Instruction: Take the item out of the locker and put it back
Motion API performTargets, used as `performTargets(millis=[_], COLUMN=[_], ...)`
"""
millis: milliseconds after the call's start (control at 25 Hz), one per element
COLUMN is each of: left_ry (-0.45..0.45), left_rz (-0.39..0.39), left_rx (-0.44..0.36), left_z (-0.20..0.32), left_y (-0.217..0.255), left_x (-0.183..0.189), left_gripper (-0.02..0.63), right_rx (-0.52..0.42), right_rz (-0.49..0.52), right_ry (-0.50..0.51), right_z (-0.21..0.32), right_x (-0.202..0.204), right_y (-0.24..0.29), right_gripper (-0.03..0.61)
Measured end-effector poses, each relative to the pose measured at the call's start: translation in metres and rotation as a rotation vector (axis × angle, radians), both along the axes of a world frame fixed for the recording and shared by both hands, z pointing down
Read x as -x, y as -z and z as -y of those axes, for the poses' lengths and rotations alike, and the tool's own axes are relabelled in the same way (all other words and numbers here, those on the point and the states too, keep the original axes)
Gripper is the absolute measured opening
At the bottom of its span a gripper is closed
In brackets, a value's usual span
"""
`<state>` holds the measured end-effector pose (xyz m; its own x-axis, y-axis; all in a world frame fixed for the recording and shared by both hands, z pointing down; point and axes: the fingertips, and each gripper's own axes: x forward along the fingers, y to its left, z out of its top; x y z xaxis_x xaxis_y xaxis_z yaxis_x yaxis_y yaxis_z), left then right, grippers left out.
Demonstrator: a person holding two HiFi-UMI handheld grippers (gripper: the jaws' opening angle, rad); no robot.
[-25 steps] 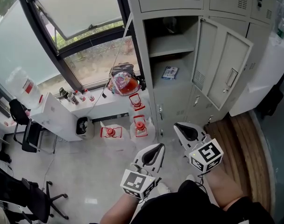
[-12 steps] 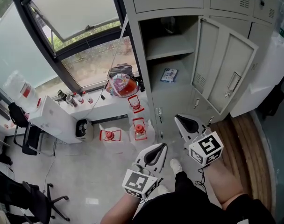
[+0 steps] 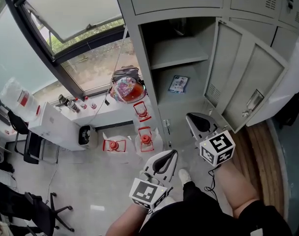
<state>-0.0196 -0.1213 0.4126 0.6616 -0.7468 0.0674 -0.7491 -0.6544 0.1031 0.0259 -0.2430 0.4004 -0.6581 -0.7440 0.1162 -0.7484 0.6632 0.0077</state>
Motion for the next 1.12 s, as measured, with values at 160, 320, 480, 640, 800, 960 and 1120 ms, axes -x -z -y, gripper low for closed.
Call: performTargets(millis=[160, 320, 480, 640, 800, 960, 1120], left_ry=[-0.004, -0.004, 0.006, 0.016, 0.021, 0.027, 0.030], left_rz=[0.001, 0.002, -0.007, -0.010, -0.026, -0.025, -0.026], left_rx=[0.019, 0.020, 0.024, 0.060, 0.054, 0.058, 0.065], left_z=[0.019, 0.039, 0.054, 0.066, 0.079, 0.089, 0.097], left_y=[-0.003, -0.007, -0.013, -0.013, -0.015, -0.021, -0.025], left_x=[-0.004, -0.006, -0.005, -0.006, -0.006, -0.006, -0.005], left_gripper=[0.017, 0.017, 0.017, 0.017, 0.017, 0.017, 0.017], right_rx=[0.016, 0.026, 0.044, 0.071, 0.101, 0.137, 0.180], right_rz=[-0.001, -0.014, -0.031, -0.041, -0.068, -0.116, -0.168], right_ry=[-0.018, -0.036, -0.056, -0.059, -0.086, -0.108, -0.136], right_z=[0.031, 0.062, 0.089, 0.110, 0.134, 0.158, 0.180], right_x=[-0.002, -0.004, -0.005, -0.003, -0.005, -0.004, -0.005], right_y=[-0.007, -0.016, -0.026, -0.038, -0.053, -0.071, -0.090], right_gripper=[0.052, 0.052, 0.054, 0.127, 0.149, 0.186, 0.213])
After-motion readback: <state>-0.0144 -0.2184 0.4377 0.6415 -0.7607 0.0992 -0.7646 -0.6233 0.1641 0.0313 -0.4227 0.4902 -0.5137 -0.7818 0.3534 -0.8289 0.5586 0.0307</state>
